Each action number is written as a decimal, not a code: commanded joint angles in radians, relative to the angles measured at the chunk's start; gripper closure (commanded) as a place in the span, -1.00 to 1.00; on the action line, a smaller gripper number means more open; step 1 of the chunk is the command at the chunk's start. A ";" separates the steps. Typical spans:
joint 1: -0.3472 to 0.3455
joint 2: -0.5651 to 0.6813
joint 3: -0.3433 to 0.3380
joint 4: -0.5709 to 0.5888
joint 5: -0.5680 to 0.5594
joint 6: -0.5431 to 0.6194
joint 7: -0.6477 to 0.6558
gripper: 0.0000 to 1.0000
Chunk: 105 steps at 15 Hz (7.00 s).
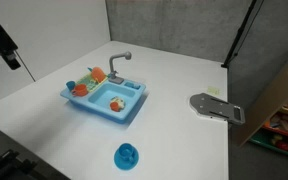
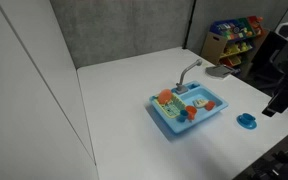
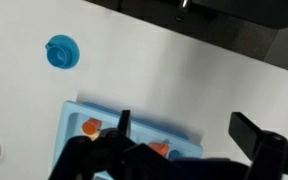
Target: Put the orange mug to the right of the sink
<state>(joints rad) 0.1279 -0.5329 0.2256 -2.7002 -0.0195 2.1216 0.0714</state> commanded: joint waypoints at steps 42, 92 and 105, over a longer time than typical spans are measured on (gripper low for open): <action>-0.068 0.697 -0.147 0.628 0.030 -0.098 0.068 -1.00; 0.021 1.051 -0.228 0.600 -0.063 0.454 0.080 -1.00; 0.069 1.133 -0.260 0.636 -0.090 0.531 0.094 0.19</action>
<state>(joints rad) 0.1768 0.5853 -0.0165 -2.0863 -0.0837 2.6460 0.1346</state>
